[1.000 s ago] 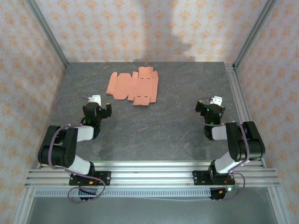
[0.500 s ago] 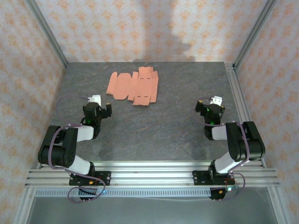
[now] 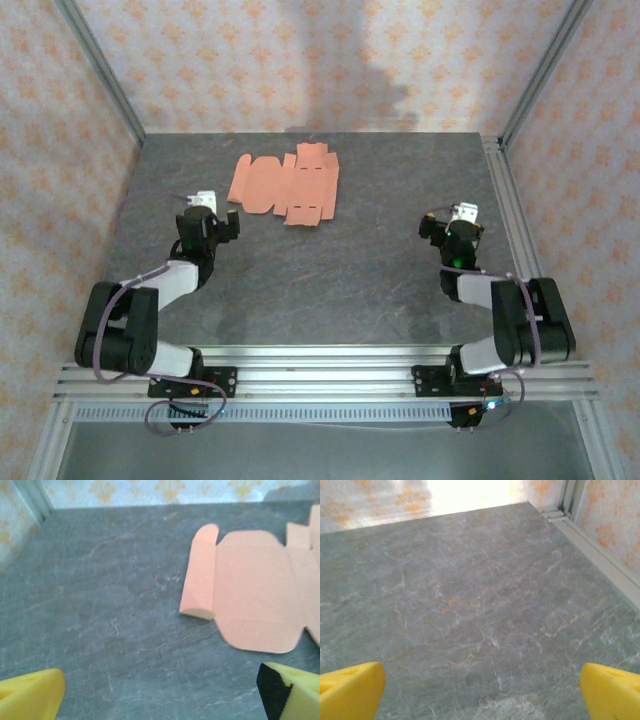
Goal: Fold the paper box
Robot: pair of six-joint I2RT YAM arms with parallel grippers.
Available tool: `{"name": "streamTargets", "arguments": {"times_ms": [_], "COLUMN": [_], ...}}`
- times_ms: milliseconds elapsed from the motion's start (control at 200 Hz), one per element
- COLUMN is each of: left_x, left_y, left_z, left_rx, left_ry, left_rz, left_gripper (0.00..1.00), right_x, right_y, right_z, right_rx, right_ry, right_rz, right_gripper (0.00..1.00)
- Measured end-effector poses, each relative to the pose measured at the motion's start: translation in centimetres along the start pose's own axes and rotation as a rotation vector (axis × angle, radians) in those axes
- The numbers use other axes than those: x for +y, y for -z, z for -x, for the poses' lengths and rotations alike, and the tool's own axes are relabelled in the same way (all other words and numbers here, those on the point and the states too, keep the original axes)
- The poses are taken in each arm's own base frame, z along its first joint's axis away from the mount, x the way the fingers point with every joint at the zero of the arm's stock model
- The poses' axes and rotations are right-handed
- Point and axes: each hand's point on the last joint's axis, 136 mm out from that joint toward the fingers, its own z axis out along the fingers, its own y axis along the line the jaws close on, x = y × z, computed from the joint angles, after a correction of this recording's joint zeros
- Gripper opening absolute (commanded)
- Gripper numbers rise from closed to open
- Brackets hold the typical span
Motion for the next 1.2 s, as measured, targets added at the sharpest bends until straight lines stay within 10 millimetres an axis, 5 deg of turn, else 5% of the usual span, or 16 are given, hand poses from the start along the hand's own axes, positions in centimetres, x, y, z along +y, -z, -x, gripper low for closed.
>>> {"name": "streamTargets", "arguments": {"times_ms": [225,455,671,951,1201], "left_x": [-3.6,-7.5,-8.9,-8.6,-8.7], "left_y": [1.2,1.5,2.4,3.1,3.1], "left_z": [3.4,4.2,3.2,2.6,2.3], "left_rx": [0.044,0.119,0.159,0.168,0.179], "left_ry": [0.06,0.152,0.204,0.241,0.258], "left_rz": [-0.069,-0.178,-0.209,-0.211,-0.215], "left_gripper": [1.0,1.0,1.0,1.0,1.0], "right_x": [5.4,13.5,20.3,25.1,28.3], "right_y": [0.7,0.1,-2.1,-5.1,-7.6], "right_z": [5.3,6.6,2.6,-4.4,-6.0], "right_rx": [0.024,0.196,0.467,0.735,0.804], "right_ry": [0.086,0.06,-0.124,-0.39,-0.489], "right_rz": [0.098,0.209,0.297,0.36,0.423], "right_gripper": [0.98,0.99,1.0,0.59,0.42]}}
